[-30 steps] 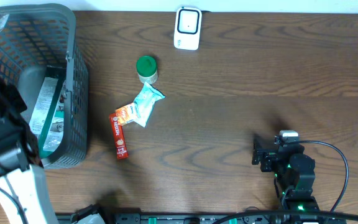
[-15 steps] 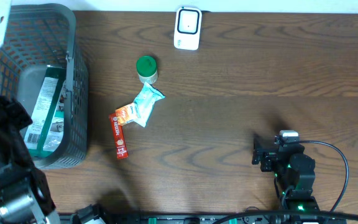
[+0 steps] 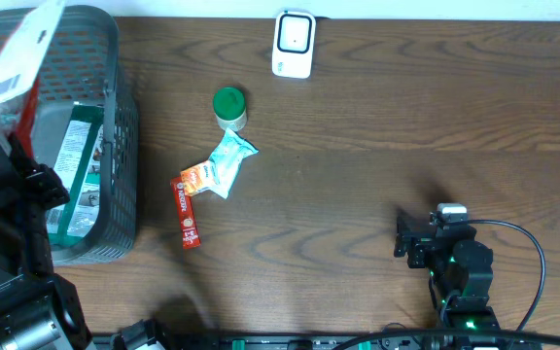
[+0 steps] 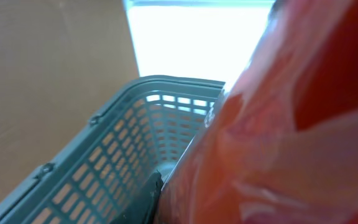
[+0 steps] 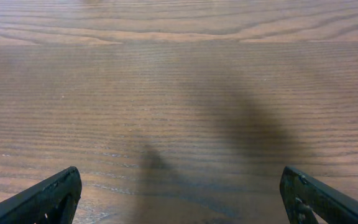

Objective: Scan the item barcode
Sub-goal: 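Lift the bagged red dustpan up out of the basket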

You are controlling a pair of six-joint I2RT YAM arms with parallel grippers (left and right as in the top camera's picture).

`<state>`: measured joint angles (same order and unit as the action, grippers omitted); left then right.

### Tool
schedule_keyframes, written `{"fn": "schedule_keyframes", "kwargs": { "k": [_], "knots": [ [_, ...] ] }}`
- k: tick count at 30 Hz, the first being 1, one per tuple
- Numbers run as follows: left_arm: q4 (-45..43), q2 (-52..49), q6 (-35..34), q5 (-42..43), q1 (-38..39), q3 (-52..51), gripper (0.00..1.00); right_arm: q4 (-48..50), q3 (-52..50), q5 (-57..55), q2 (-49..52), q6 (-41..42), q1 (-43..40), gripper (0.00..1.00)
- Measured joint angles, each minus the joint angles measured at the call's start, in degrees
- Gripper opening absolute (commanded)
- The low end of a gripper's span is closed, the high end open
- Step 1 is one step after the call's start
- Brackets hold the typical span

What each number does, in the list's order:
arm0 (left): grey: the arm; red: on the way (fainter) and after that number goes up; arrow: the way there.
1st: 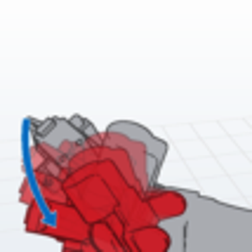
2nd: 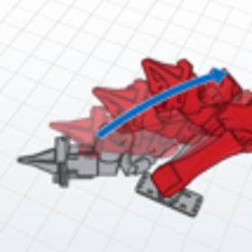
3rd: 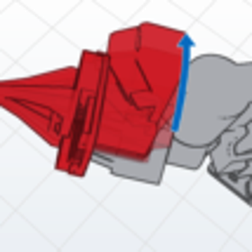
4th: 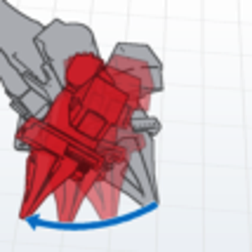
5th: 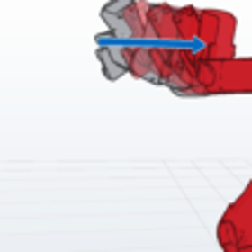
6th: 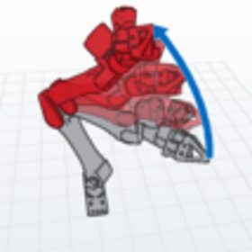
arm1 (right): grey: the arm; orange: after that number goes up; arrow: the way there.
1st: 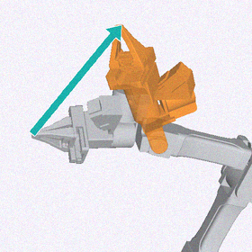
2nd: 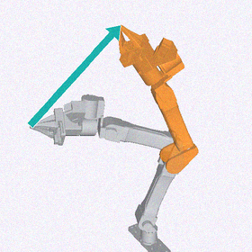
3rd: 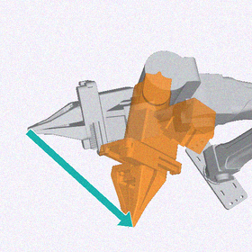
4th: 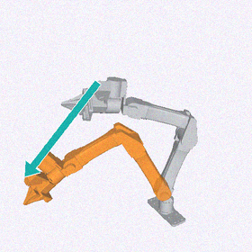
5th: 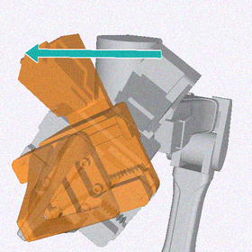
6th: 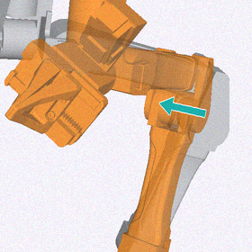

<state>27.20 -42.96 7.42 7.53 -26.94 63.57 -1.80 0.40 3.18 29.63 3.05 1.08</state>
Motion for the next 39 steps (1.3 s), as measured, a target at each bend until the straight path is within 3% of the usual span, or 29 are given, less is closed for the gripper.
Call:
{"fn": "schedule_keyframes", "kwargs": {
  "k": [39],
  "knots": [
    [-4.3,-0.2,-2.2,38.7,0.4,-0.1,0.08,0.0,0.0,0.0,0.0,0.0,0.0,0.99]
  ]
}}
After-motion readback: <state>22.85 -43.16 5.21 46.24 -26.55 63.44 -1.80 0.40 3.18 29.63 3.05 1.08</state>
